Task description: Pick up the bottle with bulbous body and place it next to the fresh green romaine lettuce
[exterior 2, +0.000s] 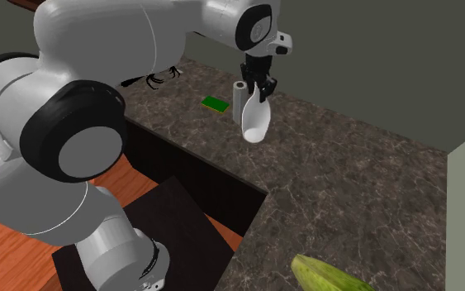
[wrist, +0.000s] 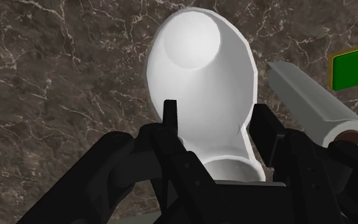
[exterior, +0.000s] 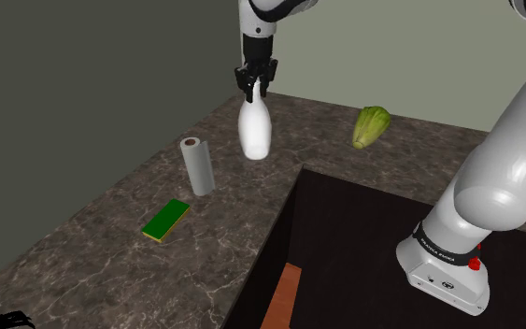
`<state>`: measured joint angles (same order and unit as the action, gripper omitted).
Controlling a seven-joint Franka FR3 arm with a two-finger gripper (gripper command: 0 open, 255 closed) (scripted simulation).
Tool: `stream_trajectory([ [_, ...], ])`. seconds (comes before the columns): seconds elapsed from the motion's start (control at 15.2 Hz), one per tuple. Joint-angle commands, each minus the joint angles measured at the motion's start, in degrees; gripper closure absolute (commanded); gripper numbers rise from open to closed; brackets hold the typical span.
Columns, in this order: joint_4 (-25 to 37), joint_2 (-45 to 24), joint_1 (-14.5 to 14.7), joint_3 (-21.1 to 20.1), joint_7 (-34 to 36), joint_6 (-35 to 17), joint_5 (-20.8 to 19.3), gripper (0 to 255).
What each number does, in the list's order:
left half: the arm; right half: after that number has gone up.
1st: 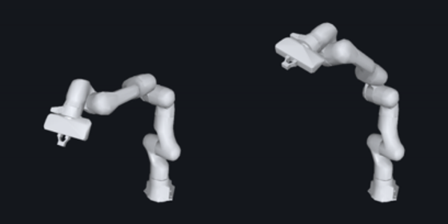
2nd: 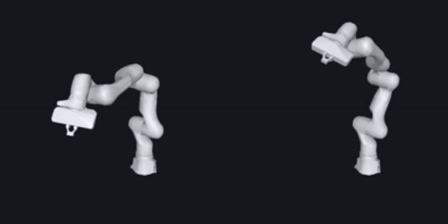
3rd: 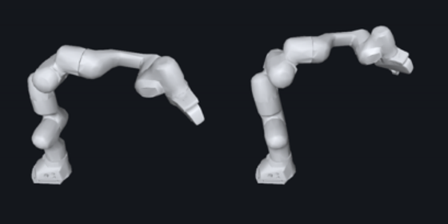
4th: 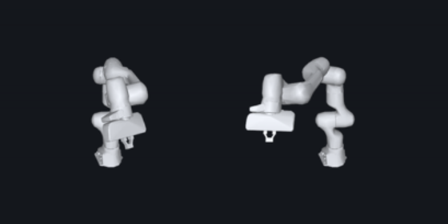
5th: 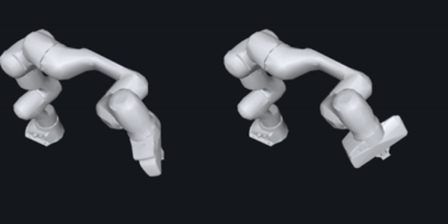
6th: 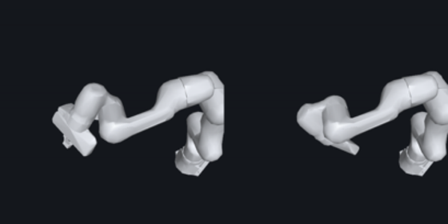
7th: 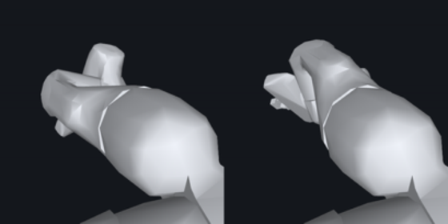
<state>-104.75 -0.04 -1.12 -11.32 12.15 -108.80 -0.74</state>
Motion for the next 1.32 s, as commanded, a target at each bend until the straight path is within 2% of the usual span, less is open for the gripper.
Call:
stream_trajectory([
  [0.0, 1.80, 0.03, 0.06, -0.05, 0.08, 1.81, 0.01, 255],
  [1.25, 19.37, -2.28, 0.26, -0.23, 0.23, 17.12, -0.45, 255],
])
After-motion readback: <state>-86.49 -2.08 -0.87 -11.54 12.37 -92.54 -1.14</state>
